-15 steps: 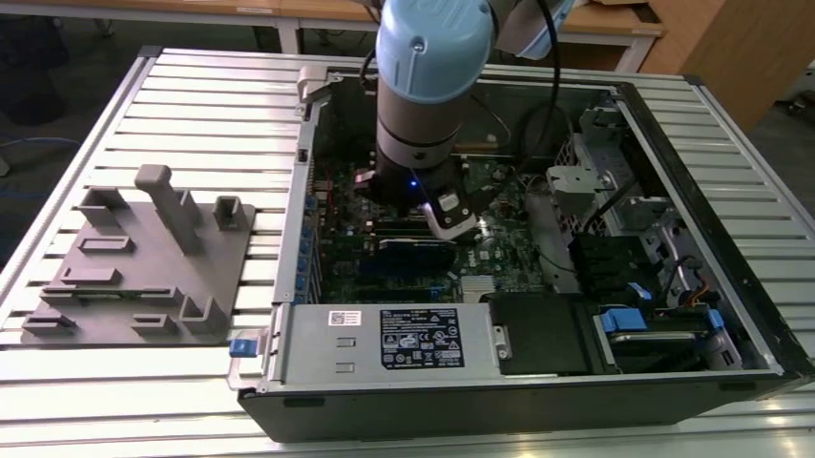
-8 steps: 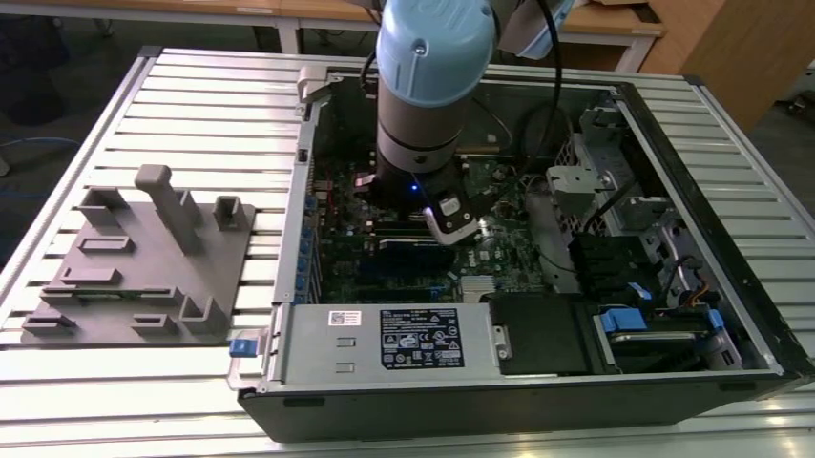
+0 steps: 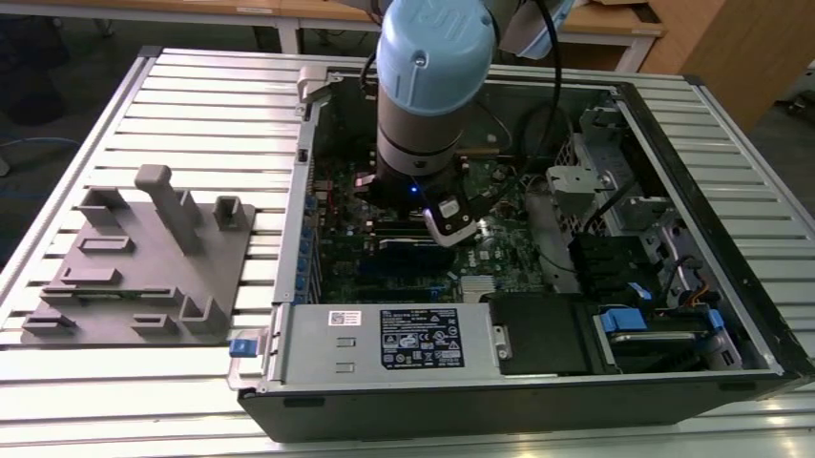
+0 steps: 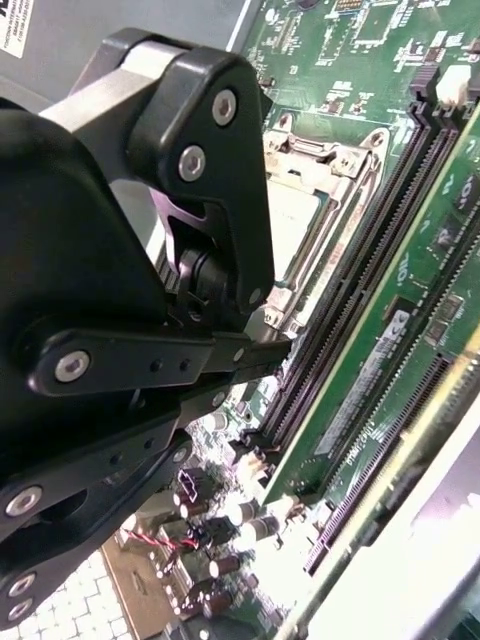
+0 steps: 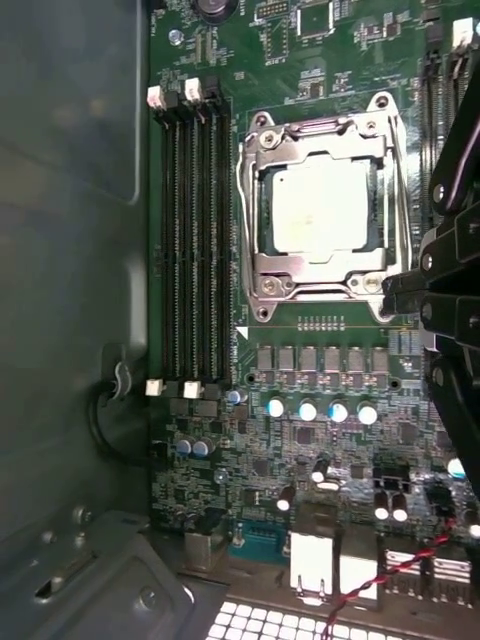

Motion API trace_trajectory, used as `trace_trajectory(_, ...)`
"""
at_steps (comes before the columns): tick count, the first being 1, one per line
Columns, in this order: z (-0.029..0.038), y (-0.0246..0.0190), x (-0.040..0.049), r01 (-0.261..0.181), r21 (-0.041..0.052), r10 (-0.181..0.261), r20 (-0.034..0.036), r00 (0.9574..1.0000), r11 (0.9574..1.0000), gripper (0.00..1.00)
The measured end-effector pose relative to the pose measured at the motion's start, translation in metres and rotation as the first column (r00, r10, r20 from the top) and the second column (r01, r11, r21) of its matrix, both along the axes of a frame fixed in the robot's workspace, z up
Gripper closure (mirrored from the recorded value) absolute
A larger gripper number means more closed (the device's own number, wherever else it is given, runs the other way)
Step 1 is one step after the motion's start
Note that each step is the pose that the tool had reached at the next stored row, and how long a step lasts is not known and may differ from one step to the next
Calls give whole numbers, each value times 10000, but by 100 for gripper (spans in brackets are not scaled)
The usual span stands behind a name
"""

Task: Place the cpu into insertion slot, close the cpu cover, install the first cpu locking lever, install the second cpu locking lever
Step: 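Install the second cpu locking lever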

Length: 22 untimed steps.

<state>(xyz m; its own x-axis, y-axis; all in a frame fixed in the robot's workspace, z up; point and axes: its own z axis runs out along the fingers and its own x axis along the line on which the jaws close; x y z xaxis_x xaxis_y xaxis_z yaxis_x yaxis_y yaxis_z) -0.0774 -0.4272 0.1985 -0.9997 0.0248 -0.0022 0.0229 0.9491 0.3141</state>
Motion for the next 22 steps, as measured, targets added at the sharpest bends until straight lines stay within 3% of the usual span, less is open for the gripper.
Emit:
trace_trajectory(2,-8,0,0,1,111,-1,1,10000,9999,90)
trace_trajectory(4,-18,1,0,1,142,-1,2,10000,9999,90)
trace_trajectory(11,-34,0,0,0,142,0,1,10000,9999,90)
trace_trajectory(16,-36,-3,1,-1,89,1,0,10000,10000,90)
trace_trajectory(22,-76,-4,-1,0,82,0,-2,10000,10000,90)
